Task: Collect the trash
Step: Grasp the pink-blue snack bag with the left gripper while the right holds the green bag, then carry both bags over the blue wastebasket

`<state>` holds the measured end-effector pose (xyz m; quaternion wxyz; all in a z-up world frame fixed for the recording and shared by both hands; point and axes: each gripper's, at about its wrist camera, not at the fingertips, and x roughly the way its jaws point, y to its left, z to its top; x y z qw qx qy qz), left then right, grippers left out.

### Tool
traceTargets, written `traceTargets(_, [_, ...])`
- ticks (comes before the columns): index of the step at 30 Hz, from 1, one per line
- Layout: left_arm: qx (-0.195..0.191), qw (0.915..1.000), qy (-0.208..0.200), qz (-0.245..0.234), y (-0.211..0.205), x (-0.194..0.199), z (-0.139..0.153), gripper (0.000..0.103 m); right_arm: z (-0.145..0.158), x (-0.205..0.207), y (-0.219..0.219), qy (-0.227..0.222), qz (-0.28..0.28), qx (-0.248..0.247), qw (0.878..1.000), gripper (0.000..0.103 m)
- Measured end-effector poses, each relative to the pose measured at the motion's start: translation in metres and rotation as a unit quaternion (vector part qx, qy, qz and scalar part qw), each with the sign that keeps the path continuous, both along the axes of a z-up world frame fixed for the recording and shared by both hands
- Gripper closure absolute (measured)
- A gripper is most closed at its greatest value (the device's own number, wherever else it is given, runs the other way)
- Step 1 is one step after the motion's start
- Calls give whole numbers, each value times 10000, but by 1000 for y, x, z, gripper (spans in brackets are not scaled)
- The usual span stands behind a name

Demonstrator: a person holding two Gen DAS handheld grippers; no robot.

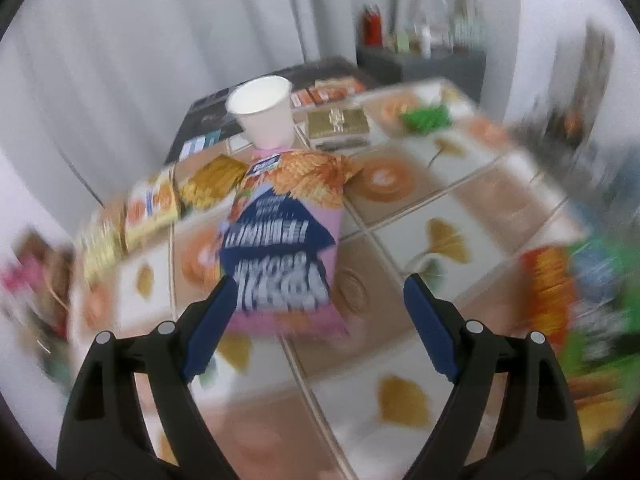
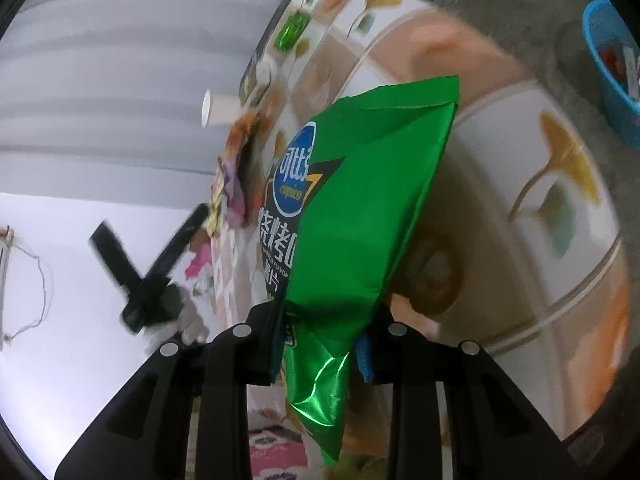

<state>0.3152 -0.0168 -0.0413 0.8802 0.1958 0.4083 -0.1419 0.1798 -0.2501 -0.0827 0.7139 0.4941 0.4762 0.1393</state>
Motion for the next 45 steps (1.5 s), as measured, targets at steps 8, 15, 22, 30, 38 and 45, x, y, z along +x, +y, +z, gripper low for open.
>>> traceTargets(8, [1012, 9942, 257, 269, -11, 43, -41, 54, -1, -9, -33, -116, 94, 112, 9998, 74])
traceTargets(15, [998, 9942, 111, 379, -8, 39, -33, 76, -2, -28, -48, -201, 129, 262, 9994, 75])
traceTargets(22, [574, 9975, -90, 402, 4, 3, 1, 83, 1, -41, -54, -310, 53, 380, 9988, 76])
traceTargets(30, [-155, 9998, -90, 101, 4, -63, 48, 84, 8, -70, -80, -658, -224, 646, 9955, 84])
traceTargets(38, [-926, 9921, -275, -800, -70, -108, 98, 84, 11, -110, -124, -985, -796, 880, 9880, 91])
traceTargets(45, [-1378, 9709, 43, -1955, -182, -136, 106, 84, 5, -177, -202, -1134, -1896, 765, 9723, 94])
